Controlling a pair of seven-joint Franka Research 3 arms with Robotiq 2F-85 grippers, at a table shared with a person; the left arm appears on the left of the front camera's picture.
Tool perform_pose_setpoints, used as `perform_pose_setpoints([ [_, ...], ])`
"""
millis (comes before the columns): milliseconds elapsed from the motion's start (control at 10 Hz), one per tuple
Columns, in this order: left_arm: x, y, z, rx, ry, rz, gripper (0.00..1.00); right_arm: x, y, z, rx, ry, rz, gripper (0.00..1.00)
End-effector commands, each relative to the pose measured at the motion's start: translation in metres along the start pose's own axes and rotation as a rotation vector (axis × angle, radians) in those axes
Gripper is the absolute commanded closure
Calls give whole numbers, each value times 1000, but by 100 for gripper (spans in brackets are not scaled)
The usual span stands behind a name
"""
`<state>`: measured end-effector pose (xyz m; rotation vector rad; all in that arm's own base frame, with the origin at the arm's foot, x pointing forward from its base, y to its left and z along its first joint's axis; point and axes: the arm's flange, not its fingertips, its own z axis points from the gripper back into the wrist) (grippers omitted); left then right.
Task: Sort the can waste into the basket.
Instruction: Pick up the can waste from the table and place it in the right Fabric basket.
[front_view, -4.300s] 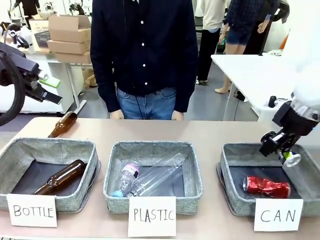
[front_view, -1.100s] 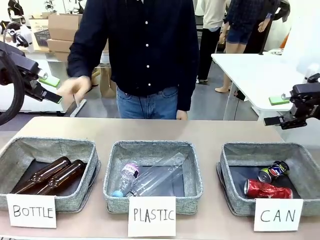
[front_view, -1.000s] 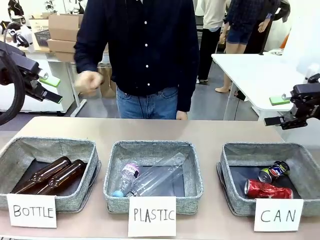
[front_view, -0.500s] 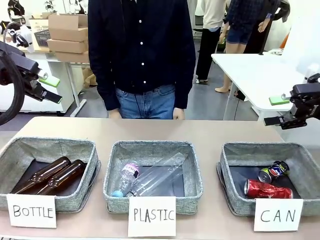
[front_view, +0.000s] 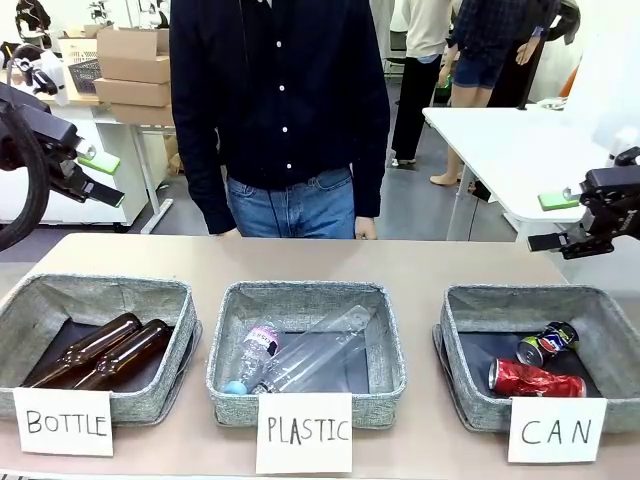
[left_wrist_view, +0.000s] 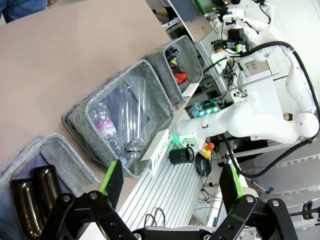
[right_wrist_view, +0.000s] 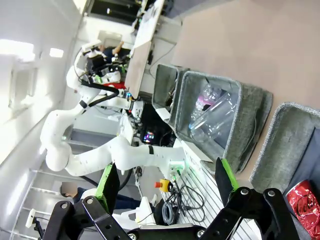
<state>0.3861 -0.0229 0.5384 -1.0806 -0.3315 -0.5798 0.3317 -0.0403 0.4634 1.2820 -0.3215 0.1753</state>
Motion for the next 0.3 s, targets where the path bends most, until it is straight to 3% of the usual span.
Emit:
perform_pose_setpoints([
  [0,-1,0,2,5,11,-17,0,0,3,2,-11,10,10,0],
  [200,-1,0,2,5,11,-17,0,0,3,2,-11,10,10,0],
])
